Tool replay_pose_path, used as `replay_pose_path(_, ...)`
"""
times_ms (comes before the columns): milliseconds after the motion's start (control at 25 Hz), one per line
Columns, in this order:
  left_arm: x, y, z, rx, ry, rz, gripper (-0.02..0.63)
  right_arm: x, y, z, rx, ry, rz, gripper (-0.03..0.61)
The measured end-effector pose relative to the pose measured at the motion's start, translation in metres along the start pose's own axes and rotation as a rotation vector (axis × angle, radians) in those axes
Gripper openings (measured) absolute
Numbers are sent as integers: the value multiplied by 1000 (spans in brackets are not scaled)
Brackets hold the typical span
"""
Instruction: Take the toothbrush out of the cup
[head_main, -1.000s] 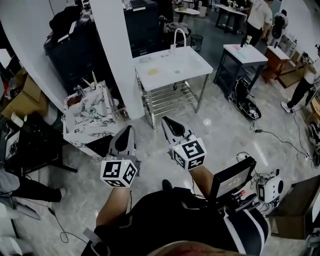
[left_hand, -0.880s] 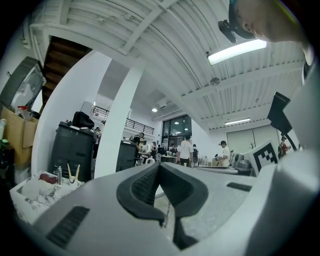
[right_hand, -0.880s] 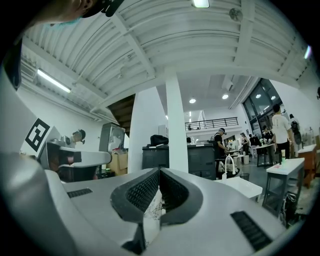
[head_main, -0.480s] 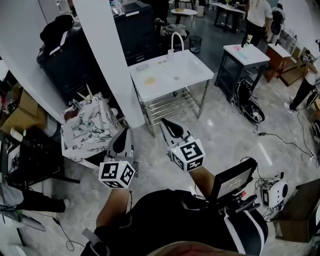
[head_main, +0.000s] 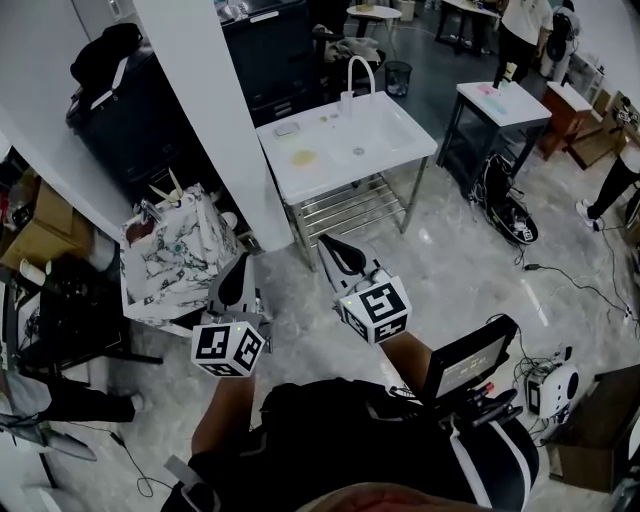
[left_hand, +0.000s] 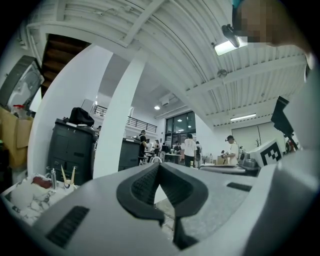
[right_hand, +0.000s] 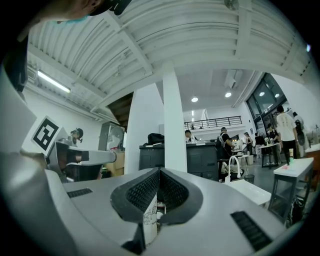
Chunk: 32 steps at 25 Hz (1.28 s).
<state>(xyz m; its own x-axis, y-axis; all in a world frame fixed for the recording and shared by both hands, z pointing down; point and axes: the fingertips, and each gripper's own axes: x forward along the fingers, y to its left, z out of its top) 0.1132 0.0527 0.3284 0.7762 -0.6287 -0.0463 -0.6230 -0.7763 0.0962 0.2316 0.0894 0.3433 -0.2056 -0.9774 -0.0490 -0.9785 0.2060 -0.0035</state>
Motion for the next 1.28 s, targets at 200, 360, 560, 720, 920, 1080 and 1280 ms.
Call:
replay_pose_path(200, 3, 20, 3, -2, -16, -7, 2, 20, 9, 2, -6, -20, 11, 23)
replay_pose_path(360, 2, 52, 11, 2, -38, -7, 2, 47, 18, 2, -17, -19, -3, 23)
replay_pose_path(560, 2, 113, 20, 1, -54, 16, 2, 92, 40, -1, -12, -13, -16, 23)
replay_pose_path(720, 6, 149, 24, 5, -55, 15, 2, 127, 53, 1, -10, -9, -26, 23)
replay_pose_path(920, 6, 193, 26, -16, -59, 19, 2, 171, 71, -1, -5, 4, -28, 23)
replay_pose_path(1080, 4, 227, 25, -26, -59, 33, 2, 203, 89, -6, -11, 16, -11, 24)
replay_pose_path(1280, 1, 270, 29, -25, -54, 59, 2, 249, 110, -12, -7, 33, 24, 25)
